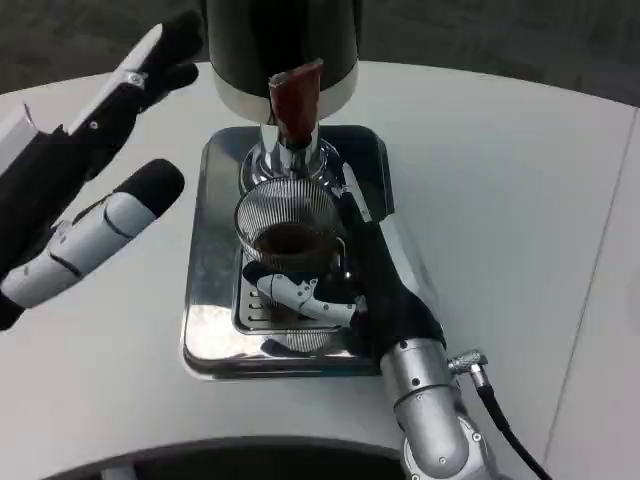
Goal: Grasp the cup under the faucet to collect the drink, then remove the cup.
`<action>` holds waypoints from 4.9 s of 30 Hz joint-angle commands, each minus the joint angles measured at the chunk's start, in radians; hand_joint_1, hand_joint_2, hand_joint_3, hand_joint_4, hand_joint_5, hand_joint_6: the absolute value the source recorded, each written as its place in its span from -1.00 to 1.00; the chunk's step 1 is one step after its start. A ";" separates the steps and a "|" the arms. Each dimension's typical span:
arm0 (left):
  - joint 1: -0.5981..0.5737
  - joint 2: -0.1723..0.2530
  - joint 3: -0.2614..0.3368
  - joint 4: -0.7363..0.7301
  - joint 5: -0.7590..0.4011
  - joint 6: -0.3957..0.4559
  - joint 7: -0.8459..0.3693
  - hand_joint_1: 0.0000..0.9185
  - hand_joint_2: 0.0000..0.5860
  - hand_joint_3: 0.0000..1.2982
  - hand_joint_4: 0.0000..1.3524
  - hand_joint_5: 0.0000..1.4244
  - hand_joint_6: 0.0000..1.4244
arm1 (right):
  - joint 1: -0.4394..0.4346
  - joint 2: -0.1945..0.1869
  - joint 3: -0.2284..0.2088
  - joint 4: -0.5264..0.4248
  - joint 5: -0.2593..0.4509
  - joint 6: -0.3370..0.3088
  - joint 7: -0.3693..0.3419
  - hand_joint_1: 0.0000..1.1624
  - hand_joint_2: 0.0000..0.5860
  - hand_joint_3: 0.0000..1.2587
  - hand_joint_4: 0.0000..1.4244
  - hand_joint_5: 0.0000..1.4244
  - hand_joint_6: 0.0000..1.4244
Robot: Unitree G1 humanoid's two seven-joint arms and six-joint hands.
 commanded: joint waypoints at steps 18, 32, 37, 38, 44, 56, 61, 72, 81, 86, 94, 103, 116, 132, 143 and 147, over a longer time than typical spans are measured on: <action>0.033 0.035 0.030 -0.006 -0.022 0.025 -0.012 -1.00 -0.23 -1.00 -1.00 -0.92 -0.97 | -0.074 0.062 -0.023 0.185 0.023 -0.083 -0.209 0.82 -0.48 -0.11 0.04 0.10 0.37; 0.215 0.038 0.066 -0.039 0.006 0.008 -0.035 -1.00 -0.23 -1.00 -1.00 -0.94 -1.00 | 0.000 0.048 0.021 0.084 0.017 -0.056 -0.198 0.90 -0.67 0.07 0.23 0.29 0.69; 0.274 0.044 0.087 -0.049 0.025 -0.011 -0.033 -1.00 -0.22 -1.00 -1.00 -0.97 -1.00 | 0.028 0.042 0.035 0.034 0.002 -0.045 -0.199 0.91 -0.69 0.09 0.25 0.30 0.72; 0.281 0.044 0.088 -0.050 0.028 -0.012 -0.033 -1.00 -0.22 -1.00 -1.00 -0.97 -1.00 | 0.032 0.042 0.036 0.027 0.001 -0.044 -0.198 0.91 -0.70 0.09 0.26 0.30 0.73; 0.313 0.050 0.085 -0.052 0.054 -0.027 -0.035 -1.00 -0.22 -1.00 -1.00 -1.00 -1.00 | 0.063 0.038 0.052 -0.038 -0.037 -0.029 -0.206 0.92 -0.73 0.11 0.28 0.32 0.76; 0.389 0.080 0.088 -0.073 0.184 -0.046 -0.028 -1.00 -0.38 -1.00 -1.00 -1.00 -1.00 | 0.190 -0.004 0.108 -0.264 -0.159 0.017 -0.153 0.92 -0.76 0.11 0.28 0.32 0.79; 0.420 0.083 0.095 -0.094 0.271 -0.036 -0.011 -1.00 -0.62 -1.00 -1.00 -1.00 -1.00 | 0.217 -0.015 0.119 -0.343 -0.182 0.040 -0.111 0.91 -0.78 0.11 0.28 0.32 0.80; 0.512 0.029 0.093 -0.172 0.520 -0.012 0.092 -1.00 -0.91 -1.00 -1.00 -1.00 -1.00 | 0.365 -0.016 0.120 -0.515 -0.161 0.075 -0.042 0.91 -0.79 0.11 0.28 0.33 0.81; 0.554 -0.049 0.096 -0.201 0.682 -0.021 0.243 -1.00 -0.91 -1.00 -1.00 -1.00 -1.00 | 0.453 -0.023 0.141 -0.652 -0.139 0.067 0.001 0.91 -0.80 0.13 0.28 0.33 0.82; 0.571 -0.080 0.079 -0.184 0.756 -0.030 0.323 -1.00 -0.90 -1.00 -1.00 -1.00 -1.00 | 0.495 -0.033 0.150 -0.720 -0.126 0.067 0.026 0.91 -0.80 0.12 0.28 0.33 0.82; 0.572 -0.054 0.045 -0.238 0.827 0.046 0.278 -1.00 -0.91 -1.00 -1.00 -1.00 -1.00 | 0.539 -0.070 0.162 -0.848 -0.138 0.076 0.112 0.93 -0.79 0.11 0.30 0.33 0.82; 0.602 -0.076 0.010 -0.263 0.859 0.065 0.299 -1.00 -0.85 -1.00 -1.00 -1.00 -1.00 | 0.641 -0.058 0.213 -0.982 -0.164 0.126 0.178 0.93 -0.79 0.11 0.30 0.33 0.82; 0.553 -0.077 -0.087 -0.301 0.928 0.080 0.292 -1.00 -0.84 -1.00 -1.00 -1.00 -1.00 | 0.737 -0.095 0.240 -1.053 -0.167 0.108 0.172 0.93 -0.79 0.11 0.30 0.33 0.82; 0.515 -0.088 -0.093 -0.294 0.943 0.113 0.312 -1.00 -0.82 -1.00 -1.00 -1.00 -1.00 | 0.743 -0.095 0.222 -1.084 -0.160 0.119 0.173 0.93 -0.79 0.11 0.30 0.32 0.82; 0.510 -0.086 -0.097 -0.293 0.942 0.124 0.310 -1.00 -0.81 -1.00 -1.00 -1.00 -1.00 | 0.732 -0.091 0.216 -1.081 -0.151 0.120 0.180 0.93 -0.79 0.11 0.30 0.32 0.82; 0.508 -0.084 -0.100 -0.290 0.947 0.131 0.308 -1.00 -0.80 -1.00 -1.00 -1.00 -1.00 | 0.732 -0.088 0.216 -1.079 -0.157 0.123 0.175 0.93 -0.79 0.11 0.30 0.32 0.82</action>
